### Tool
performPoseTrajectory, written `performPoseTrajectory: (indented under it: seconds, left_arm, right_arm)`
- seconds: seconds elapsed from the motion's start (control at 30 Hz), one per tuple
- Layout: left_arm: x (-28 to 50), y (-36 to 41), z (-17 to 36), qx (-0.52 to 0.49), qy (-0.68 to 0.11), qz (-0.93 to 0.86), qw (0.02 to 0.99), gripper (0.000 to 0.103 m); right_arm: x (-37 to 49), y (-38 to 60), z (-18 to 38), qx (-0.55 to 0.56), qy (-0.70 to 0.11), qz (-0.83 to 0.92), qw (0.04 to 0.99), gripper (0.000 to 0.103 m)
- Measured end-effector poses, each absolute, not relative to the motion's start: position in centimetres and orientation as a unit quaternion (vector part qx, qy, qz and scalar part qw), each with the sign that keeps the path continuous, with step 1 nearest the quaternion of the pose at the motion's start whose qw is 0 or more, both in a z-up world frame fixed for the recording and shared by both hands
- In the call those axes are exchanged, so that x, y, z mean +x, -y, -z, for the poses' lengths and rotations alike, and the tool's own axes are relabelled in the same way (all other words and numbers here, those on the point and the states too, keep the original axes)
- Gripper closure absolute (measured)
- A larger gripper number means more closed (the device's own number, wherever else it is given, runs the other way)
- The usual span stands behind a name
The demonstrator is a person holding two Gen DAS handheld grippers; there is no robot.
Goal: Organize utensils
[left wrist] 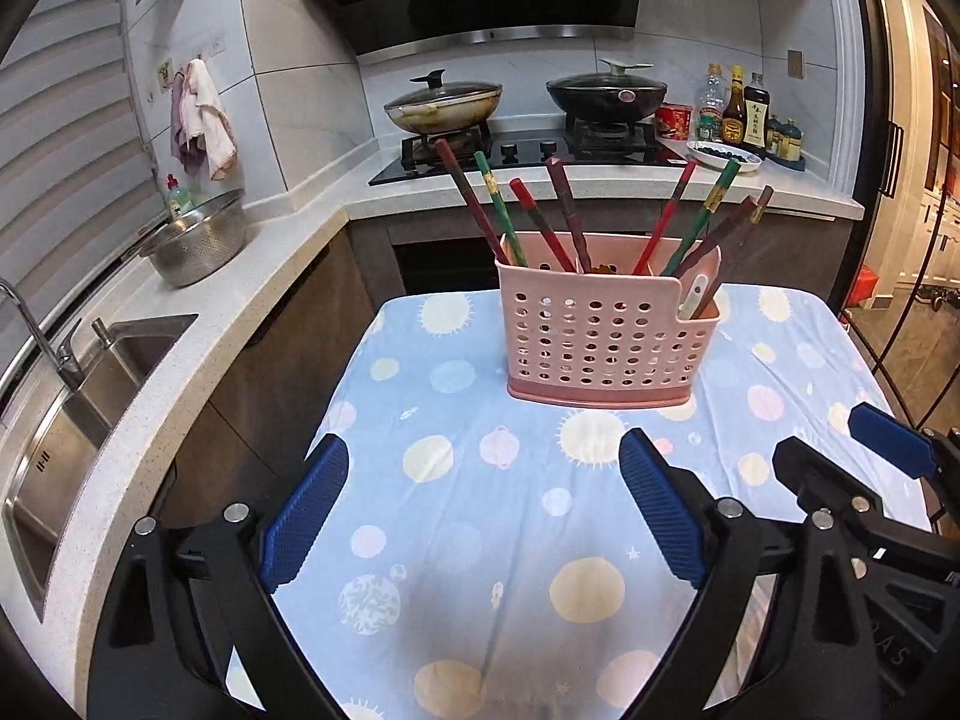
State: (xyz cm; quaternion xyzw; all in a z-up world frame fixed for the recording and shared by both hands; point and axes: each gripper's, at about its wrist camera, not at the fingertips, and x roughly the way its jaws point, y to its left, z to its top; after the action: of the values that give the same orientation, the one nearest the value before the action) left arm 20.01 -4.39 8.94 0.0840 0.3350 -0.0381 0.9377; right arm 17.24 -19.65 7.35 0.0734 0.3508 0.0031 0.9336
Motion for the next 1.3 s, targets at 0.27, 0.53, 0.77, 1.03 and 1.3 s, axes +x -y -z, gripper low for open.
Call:
performPoseTrajectory:
  seconds: [0.27, 0.53, 0.77, 1.03, 1.3]
  left_arm:
    - [19.8, 4.1, -9.3, 0.077, -0.337, 0.032, 0.938, 0.012]
    - [19.7, 3.8, -9.2, 0.068, -0.343, 0.029, 0.936, 0.010]
    - [19.6, 3.9, -8.9, 0.066, -0.348, 0.030, 0.935, 0.009]
    - [19.6, 3.9, -8.8, 0.060, -0.355, 0.032, 0.932, 0.008]
    - [19.8, 3.3, -8.5, 0.044, -0.367, 0.036, 0.928, 0.008]
  right_arm:
    - [16.3, 19.9, -7.7, 0.060, -0.338, 0.023, 0.939, 0.019]
    - [16.1, 20.4, -7.6, 0.054, -0.340, 0.037, 0.938, 0.007]
    - [15.8, 20.4, -7.5, 0.044, -0.343, 0.038, 0.937, 0.006]
    - [15.8, 20.3, -7.5, 0.045, -0.345, 0.040, 0.937, 0.006]
    - [15.7, 19.9, -7.5, 0.042, -0.346, 0.037, 0.936, 0.006]
